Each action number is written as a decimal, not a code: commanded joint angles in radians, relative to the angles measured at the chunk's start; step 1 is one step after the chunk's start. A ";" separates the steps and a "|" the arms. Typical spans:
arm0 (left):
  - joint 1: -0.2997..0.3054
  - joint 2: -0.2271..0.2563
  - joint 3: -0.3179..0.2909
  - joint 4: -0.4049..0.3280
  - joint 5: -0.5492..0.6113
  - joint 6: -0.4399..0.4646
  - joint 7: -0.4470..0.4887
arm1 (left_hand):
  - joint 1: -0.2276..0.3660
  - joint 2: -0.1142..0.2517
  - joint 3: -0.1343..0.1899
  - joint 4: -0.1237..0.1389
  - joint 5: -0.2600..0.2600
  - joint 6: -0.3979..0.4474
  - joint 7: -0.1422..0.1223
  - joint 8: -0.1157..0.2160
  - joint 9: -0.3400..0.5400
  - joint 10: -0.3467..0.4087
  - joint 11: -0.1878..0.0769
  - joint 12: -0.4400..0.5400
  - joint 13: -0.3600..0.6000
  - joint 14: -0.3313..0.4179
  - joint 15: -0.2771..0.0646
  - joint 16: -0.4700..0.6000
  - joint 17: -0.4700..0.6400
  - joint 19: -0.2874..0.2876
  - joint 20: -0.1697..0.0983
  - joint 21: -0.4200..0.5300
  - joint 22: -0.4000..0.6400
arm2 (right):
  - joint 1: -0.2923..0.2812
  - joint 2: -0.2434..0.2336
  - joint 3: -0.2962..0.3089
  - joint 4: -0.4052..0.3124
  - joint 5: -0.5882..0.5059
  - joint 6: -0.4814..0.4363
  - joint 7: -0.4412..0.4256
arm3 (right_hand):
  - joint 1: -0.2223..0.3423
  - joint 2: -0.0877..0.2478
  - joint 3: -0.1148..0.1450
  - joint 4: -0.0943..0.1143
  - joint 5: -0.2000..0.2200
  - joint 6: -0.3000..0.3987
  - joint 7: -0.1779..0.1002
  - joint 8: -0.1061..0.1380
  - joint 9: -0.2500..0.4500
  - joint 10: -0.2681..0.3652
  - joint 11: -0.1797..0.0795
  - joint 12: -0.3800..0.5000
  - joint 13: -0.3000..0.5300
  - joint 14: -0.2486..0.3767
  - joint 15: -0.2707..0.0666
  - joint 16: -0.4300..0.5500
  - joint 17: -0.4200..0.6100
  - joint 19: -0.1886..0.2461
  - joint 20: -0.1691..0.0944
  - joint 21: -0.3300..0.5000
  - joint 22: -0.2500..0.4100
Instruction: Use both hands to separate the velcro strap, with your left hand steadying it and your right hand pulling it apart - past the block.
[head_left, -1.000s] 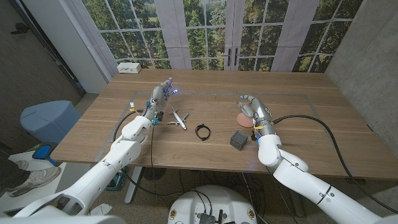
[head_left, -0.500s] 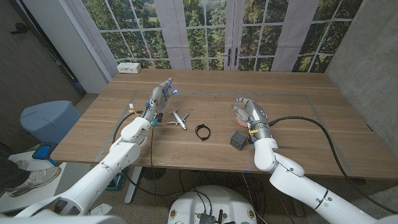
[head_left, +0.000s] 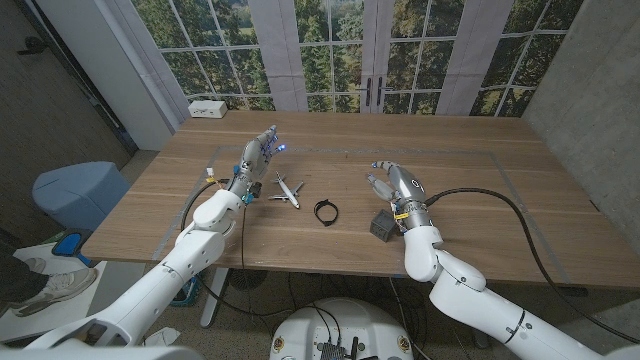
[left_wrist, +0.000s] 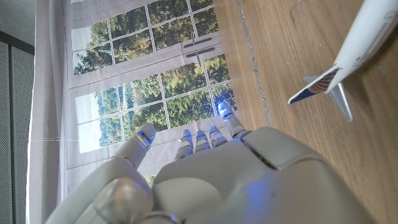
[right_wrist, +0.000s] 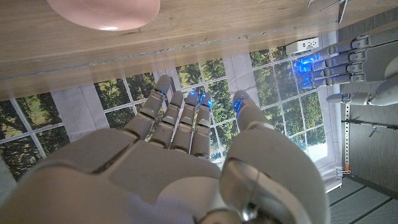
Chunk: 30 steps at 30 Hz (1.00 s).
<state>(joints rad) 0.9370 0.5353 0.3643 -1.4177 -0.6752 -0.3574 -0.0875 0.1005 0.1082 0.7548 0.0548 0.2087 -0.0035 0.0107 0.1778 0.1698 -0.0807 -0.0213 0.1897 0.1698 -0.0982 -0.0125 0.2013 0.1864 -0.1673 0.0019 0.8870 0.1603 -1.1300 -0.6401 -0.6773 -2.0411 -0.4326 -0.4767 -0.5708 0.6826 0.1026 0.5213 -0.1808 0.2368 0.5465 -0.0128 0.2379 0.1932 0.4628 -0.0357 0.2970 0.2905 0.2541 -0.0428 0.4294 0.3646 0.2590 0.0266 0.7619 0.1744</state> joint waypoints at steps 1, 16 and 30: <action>0.005 0.003 -0.004 0.005 -0.008 -0.008 -0.015 | 0.010 0.070 0.000 -0.007 0.005 0.006 0.006 0.003 0.002 -0.001 0.002 0.001 0.005 0.005 0.001 0.002 -0.001 -0.003 0.005 -0.004 0.004 | 0.011 0.010 -0.039 -0.013 -0.055 -0.044 0.036 | 0.014 0.003 -0.004 0.001 0.001 0.012 -0.001 -0.001 0.004 0.010 -0.005 0.005 0.004 -0.007 -0.068 0.006 0.005 0.006 0.001 -0.003 0.005; 0.011 0.006 -0.010 0.009 -0.015 -0.015 -0.022 | 0.010 0.070 0.000 -0.008 0.005 0.005 0.006 0.002 0.002 -0.001 0.001 0.001 0.005 0.005 0.001 0.002 -0.002 0.000 0.006 -0.012 0.004 | 0.044 0.028 -0.092 0.008 -0.107 -0.073 0.081 | 0.027 -0.007 -0.016 0.002 -0.004 0.020 -0.005 -0.001 0.005 0.017 -0.008 0.010 0.013 -0.009 -0.068 0.012 0.011 0.008 0.005 -0.005 0.005; 0.017 0.003 -0.014 0.016 -0.023 -0.025 -0.030 | 0.010 0.071 -0.001 -0.008 0.005 0.004 0.006 0.002 0.002 -0.001 0.002 0.001 0.005 0.004 0.002 0.001 -0.001 0.002 0.006 -0.019 0.005 | 0.055 0.039 -0.126 0.008 -0.144 -0.090 0.112 | 0.039 -0.011 -0.026 0.004 -0.009 0.029 -0.007 -0.001 0.005 0.022 -0.011 0.014 0.020 -0.010 -0.068 0.019 0.016 0.009 0.006 -0.007 0.005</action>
<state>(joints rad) 0.9496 0.5397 0.3532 -1.4070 -0.6925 -0.3754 -0.1111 0.1005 0.1082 0.7504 0.0505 0.2087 -0.0035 0.0107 0.1778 0.1698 -0.0807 -0.0213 0.1897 0.1698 -0.0982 -0.0125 0.2013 0.1814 -0.1656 0.0036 0.8705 0.1603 -1.0856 -0.6097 -0.7751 -2.0351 -0.5451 -0.5495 -0.4853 0.7214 0.0845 0.4993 -0.1752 0.2322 0.5627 -0.0181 0.2379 0.1930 0.4754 -0.0484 0.3048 0.3059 0.2446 -0.0376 0.4406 0.3785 0.2625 0.0303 0.7581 0.1744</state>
